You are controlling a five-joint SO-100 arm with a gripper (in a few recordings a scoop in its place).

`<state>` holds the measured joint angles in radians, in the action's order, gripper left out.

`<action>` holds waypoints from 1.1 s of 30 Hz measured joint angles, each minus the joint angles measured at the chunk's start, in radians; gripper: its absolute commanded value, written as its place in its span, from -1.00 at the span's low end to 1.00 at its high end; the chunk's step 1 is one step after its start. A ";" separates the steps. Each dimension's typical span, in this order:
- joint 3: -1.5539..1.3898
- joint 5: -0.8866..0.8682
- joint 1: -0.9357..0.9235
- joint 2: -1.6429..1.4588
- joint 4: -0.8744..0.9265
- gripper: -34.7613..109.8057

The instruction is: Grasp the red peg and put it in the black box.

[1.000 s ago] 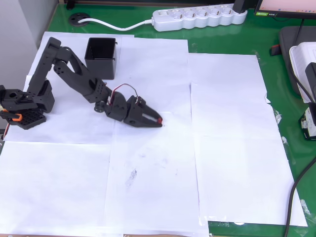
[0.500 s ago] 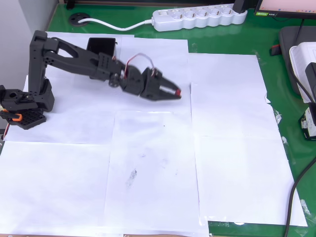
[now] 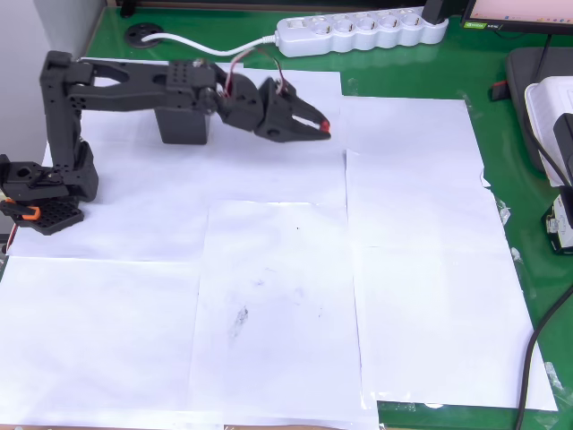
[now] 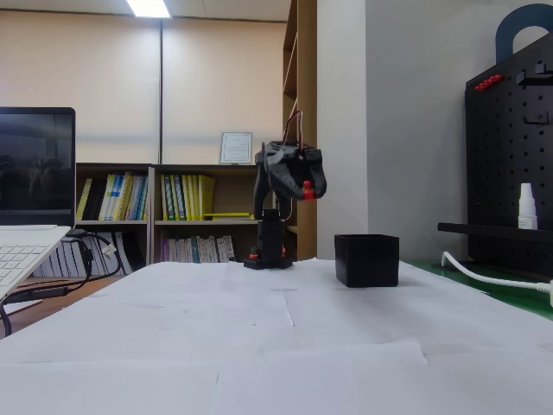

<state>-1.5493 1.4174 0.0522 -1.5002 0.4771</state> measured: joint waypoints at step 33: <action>0.411 -0.095 0.489 0.568 0.652 -0.52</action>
<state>-1.1382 1.3223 0.5415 -0.9327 1.1290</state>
